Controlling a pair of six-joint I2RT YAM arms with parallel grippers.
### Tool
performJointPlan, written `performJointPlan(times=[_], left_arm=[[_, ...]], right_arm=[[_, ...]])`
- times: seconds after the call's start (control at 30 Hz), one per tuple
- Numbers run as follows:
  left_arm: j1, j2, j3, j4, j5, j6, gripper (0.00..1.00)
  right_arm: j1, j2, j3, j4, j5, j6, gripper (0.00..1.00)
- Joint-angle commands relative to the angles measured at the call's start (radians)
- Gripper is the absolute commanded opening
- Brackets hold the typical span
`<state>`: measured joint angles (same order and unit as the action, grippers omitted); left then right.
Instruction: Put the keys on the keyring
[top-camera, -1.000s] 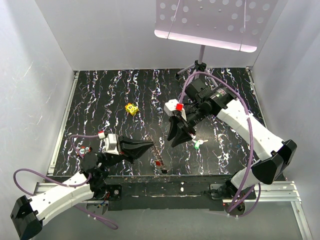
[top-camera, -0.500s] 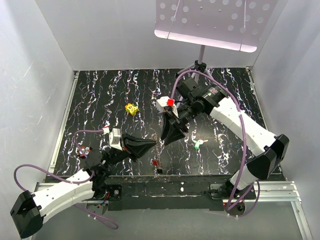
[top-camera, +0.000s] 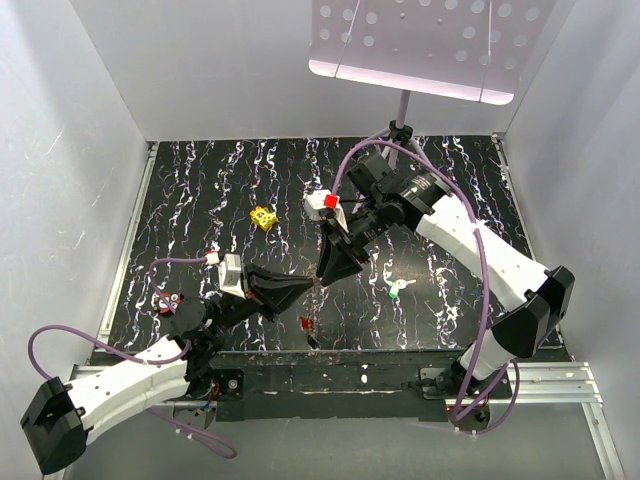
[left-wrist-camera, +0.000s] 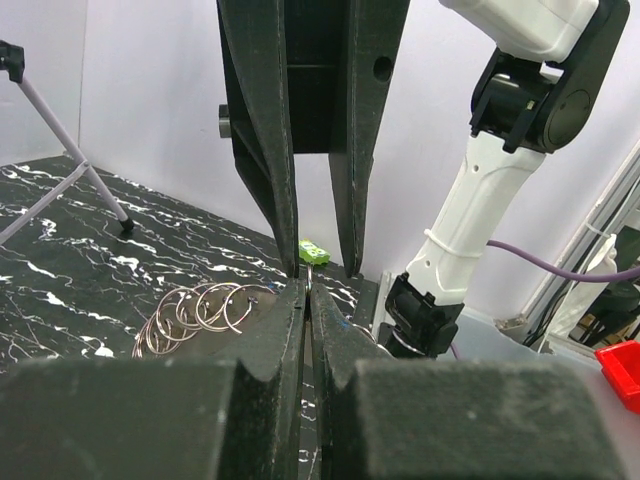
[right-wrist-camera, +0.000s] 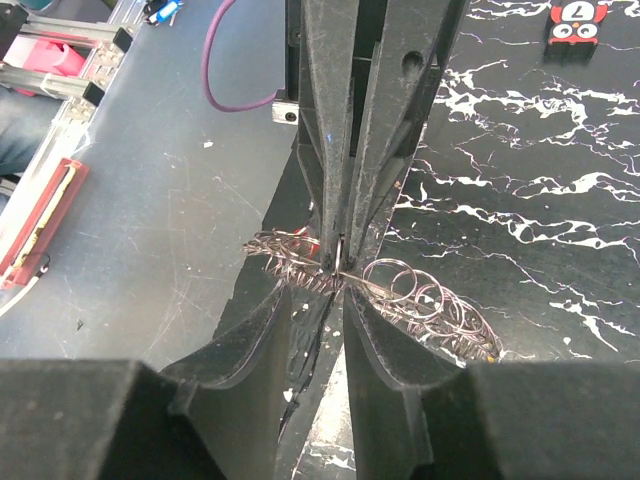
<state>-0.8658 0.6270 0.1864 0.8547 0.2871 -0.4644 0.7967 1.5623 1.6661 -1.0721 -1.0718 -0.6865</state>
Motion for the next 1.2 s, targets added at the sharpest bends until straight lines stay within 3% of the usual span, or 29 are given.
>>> performJointPlan(times=[0.0, 0.47, 0.6, 0.77, 0.93, 1.17], left_arm=[[0.005, -0.004, 0.053, 0.058, -0.037, 0.010, 0.00], [0.005, -0.003, 0.065, 0.018, -0.058, 0.027, 0.00], [0.004, 0.007, 0.068, 0.018, -0.055, 0.027, 0.00], [0.005, 0.013, 0.073, 0.009, -0.051, 0.029, 0.00], [0.005, -0.003, 0.082, -0.054, -0.043, 0.046, 0.00], [0.005, -0.075, 0.131, -0.268, -0.029, 0.104, 0.16]], right_arm=[[0.018, 0.010, 0.011, 0.026, -0.007, 0.021, 0.35], [0.035, 0.022, 0.015, 0.047, -0.008, 0.057, 0.23], [0.036, 0.024, 0.015, 0.063, -0.004, 0.077, 0.17], [0.036, 0.024, 0.011, 0.077, 0.001, 0.102, 0.01], [0.036, 0.019, 0.000, 0.081, 0.018, 0.116, 0.01], [0.036, 0.001, -0.019, 0.055, 0.069, 0.102, 0.01]])
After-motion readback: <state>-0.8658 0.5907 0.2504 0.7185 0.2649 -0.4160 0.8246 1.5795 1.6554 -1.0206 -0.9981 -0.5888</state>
